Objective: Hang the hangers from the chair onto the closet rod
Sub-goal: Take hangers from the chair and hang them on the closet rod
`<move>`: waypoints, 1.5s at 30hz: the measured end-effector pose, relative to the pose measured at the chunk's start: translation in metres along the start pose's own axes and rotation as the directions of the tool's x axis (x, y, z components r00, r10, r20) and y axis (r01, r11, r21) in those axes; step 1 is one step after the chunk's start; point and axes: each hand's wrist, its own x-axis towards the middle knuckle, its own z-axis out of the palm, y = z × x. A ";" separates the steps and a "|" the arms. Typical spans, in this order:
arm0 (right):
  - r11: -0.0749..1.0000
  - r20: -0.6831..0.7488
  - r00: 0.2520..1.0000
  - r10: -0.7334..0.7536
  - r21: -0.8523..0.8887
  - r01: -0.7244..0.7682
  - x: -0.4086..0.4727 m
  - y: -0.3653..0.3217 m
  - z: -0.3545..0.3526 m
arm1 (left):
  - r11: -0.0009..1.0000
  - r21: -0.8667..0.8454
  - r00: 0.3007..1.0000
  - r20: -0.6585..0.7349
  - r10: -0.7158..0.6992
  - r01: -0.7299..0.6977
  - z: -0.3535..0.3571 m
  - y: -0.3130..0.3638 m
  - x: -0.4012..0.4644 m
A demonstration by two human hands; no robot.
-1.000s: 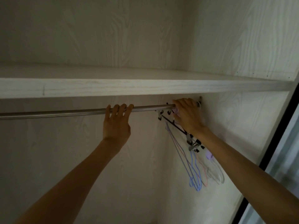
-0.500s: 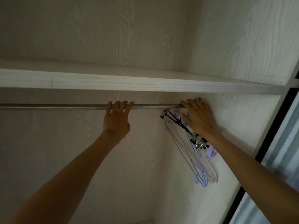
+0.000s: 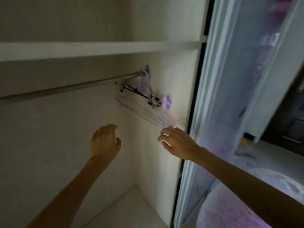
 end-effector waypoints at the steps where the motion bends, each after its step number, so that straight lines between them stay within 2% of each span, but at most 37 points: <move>1: 0.994 0.092 0.991 0.096 0.036 -0.100 -0.031 -0.010 0.002 | 0.998 -0.059 0.994 0.113 -0.007 0.014 0.010 0.015 -0.016; 3: 0.939 0.297 0.910 0.289 0.096 -0.329 -0.086 -0.024 0.006 | 0.991 -0.127 0.957 0.291 0.010 0.028 0.029 0.046 -0.045; 5: 0.822 0.424 0.777 0.465 0.121 -0.557 -0.141 -0.033 0.012 | 0.982 -0.188 0.903 0.424 0.068 0.015 0.048 0.080 -0.072; 9: 0.625 0.589 0.522 0.616 0.038 -0.780 -0.245 -0.042 0.023 | 0.955 -0.291 0.807 0.550 0.216 -0.057 0.081 0.151 -0.124; 12: 0.466 0.646 0.359 0.674 0.005 -0.885 -0.321 -0.037 0.027 | 0.932 -0.353 0.738 0.607 0.296 -0.083 0.107 0.204 -0.158; 15: 0.304 0.714 0.197 0.672 -0.023 -0.952 -0.398 -0.023 0.032 | 0.918 -0.389 0.675 0.659 0.331 -0.070 0.141 0.260 -0.196; 17: 0.143 0.761 0.098 0.642 0.006 -0.990 -0.442 -0.010 0.041 | 0.926 -0.373 0.621 0.713 0.325 -0.056 0.165 0.290 -0.219; 20: -0.057 0.798 0.003 0.602 0.046 -0.997 -0.499 0.014 0.061 | 0.945 -0.325 0.540 0.801 0.258 0.030 0.207 0.329 -0.251; 23: -0.140 0.820 -0.040 0.571 0.049 -0.989 -0.543 0.034 0.089 | 0.958 -0.253 0.459 0.873 0.166 0.135 0.244 0.349 -0.278; 26: -0.148 0.826 -0.045 0.562 0.047 -0.988 -0.577 0.054 0.123 | 0.970 -0.176 0.401 0.911 0.095 0.169 0.285 0.360 -0.298; 28: -0.164 0.814 -0.061 0.577 0.043 -0.986 -0.591 0.062 0.147 | 0.959 -0.142 0.359 0.932 0.047 0.245 0.309 0.362 -0.309; 30: -0.166 0.799 -0.091 0.594 0.011 -0.986 -0.604 0.064 0.178 | 0.947 -0.133 0.357 0.934 0.020 0.292 0.337 0.363 -0.321; 31: -0.150 0.795 -0.104 0.598 -0.016 -0.989 -0.609 0.063 0.191 | 0.951 -0.145 0.404 0.914 0.023 0.274 0.348 0.363 -0.326; 33: -0.076 0.760 -0.077 0.646 -0.036 -0.996 -0.612 0.060 0.206 | 0.964 -0.205 0.562 0.823 0.075 0.171 0.363 0.362 -0.328; 34: -0.045 0.743 -0.068 0.666 -0.052 -0.998 -0.620 0.059 0.227 | 0.972 -0.219 0.604 0.787 0.127 0.080 0.388 0.362 -0.335; 36: -0.001 0.642 -0.048 0.765 -0.073 -0.997 -0.620 0.062 0.233 | 0.960 -0.262 0.644 0.720 0.260 -0.094 0.406 0.362 -0.332; 39: 0.033 0.463 -0.045 0.885 -0.160 -0.987 -0.635 0.075 0.260 | 0.889 -0.296 0.611 0.647 0.456 -0.349 0.446 0.368 -0.340; 41: 0.050 0.327 -0.029 0.944 -0.232 -0.971 -0.644 0.089 0.271 | 0.829 -0.324 0.566 0.613 0.551 -0.456 0.462 0.375 -0.346; 42: 0.037 0.285 -0.040 0.958 -0.258 -0.965 -0.649 0.095 0.274 | 0.809 -0.338 0.547 0.606 0.578 -0.480 0.469 0.380 -0.351; 43: -0.001 0.283 -0.080 0.956 -0.270 -0.963 -0.653 0.102 0.276 | 0.806 -0.351 0.536 0.611 0.583 -0.477 0.473 0.384 -0.354; 45: -0.071 0.336 -0.171 0.926 -0.289 -0.955 -0.658 0.112 0.279 | 0.837 -0.389 0.507 0.668 0.544 -0.385 0.474 0.394 -0.355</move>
